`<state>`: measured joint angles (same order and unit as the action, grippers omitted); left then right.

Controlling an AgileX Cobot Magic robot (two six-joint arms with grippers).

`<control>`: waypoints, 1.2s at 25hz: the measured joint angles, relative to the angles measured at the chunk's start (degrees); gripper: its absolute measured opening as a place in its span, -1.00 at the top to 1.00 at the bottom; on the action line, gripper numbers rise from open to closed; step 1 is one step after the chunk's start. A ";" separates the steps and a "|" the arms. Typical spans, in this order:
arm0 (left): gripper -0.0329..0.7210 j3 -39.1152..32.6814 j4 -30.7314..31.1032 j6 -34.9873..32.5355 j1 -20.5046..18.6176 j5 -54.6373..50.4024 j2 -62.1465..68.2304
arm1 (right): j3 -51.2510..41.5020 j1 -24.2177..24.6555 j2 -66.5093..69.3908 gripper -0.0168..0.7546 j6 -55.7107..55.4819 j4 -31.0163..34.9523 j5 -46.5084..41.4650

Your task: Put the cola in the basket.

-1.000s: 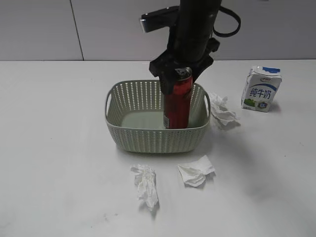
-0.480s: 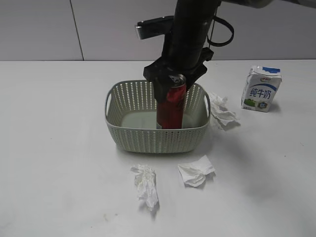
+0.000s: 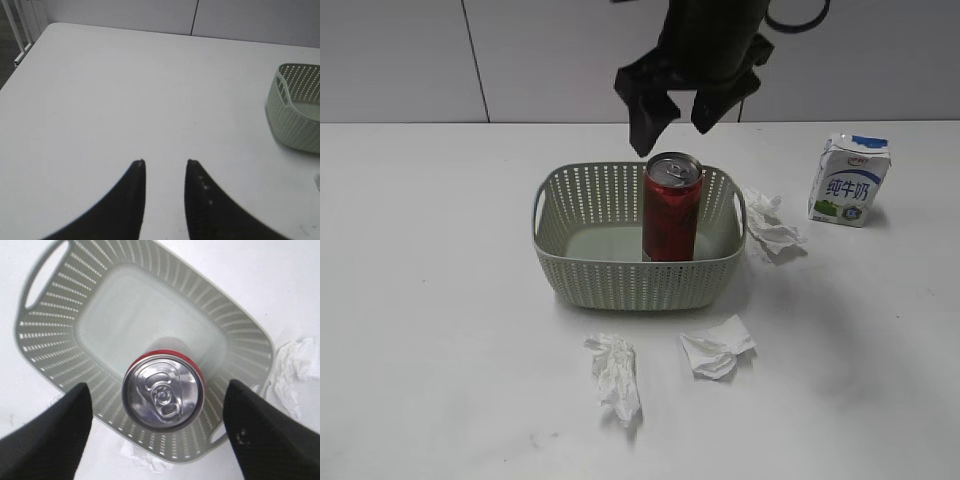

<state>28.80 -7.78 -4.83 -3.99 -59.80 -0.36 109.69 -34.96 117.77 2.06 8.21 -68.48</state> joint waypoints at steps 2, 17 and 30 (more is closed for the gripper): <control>0.34 0.00 0.00 0.00 0.00 0.00 0.00 | 0.00 0.06 -2.52 -0.65 0.00 -0.06 0.38; 0.34 0.00 0.00 0.00 0.00 0.00 0.00 | -15.82 21.14 -15.06 -0.64 0.13 -1.13 3.45; 0.34 0.00 0.00 0.00 0.00 0.00 0.00 | -34.53 23.88 -31.17 -0.56 -0.91 -1.77 0.44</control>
<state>28.80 -7.78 -4.83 -3.99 -59.80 -0.36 75.16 -11.08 86.60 1.15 6.44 -68.04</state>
